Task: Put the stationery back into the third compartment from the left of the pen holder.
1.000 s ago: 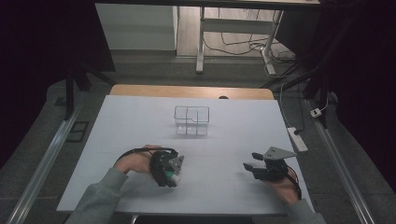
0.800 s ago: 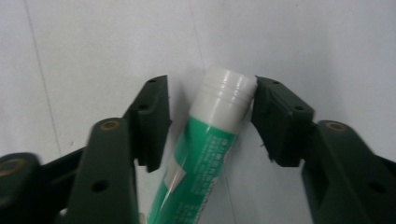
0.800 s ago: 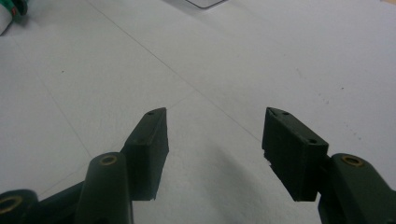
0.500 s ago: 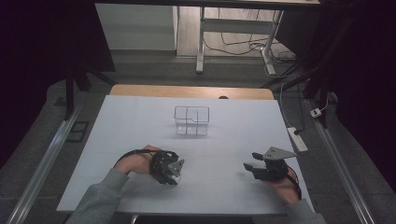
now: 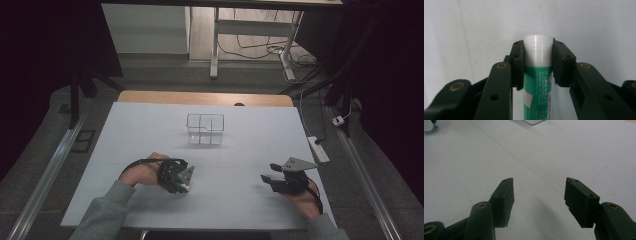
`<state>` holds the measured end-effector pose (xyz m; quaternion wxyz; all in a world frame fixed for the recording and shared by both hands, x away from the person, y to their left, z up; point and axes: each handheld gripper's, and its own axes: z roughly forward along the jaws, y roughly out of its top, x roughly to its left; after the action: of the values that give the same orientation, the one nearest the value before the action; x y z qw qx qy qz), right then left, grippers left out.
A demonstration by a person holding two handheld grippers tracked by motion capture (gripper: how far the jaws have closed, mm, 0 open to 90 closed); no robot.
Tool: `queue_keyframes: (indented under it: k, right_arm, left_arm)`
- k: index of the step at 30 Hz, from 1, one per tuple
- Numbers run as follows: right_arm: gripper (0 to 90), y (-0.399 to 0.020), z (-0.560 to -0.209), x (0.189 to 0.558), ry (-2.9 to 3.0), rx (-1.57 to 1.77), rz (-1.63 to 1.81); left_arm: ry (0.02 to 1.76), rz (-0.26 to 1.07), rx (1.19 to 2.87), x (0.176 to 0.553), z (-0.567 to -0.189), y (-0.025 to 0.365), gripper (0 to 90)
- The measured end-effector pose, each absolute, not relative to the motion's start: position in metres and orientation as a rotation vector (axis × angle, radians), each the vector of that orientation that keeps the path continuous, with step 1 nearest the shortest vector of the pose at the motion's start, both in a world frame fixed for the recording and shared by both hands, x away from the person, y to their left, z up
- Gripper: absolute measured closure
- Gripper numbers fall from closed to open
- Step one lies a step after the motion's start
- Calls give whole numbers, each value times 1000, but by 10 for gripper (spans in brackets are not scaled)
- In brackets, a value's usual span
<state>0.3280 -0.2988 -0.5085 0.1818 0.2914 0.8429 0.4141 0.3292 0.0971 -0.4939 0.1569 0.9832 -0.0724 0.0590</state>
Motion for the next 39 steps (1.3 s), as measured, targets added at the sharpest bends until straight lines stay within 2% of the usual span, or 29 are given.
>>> queue_keyframes:
  k: [20, 39]
  right_arm:
    - [406, -299, -508, 328, 2372, 824, 1179]
    - [406, -300, -508, 329, 2365, 827, 1178]
  left_arm:
    - [98, 196, 2521, 338, -468, 134, 646]
    - [315, 269, 2352, 346, -461, 150, 645]
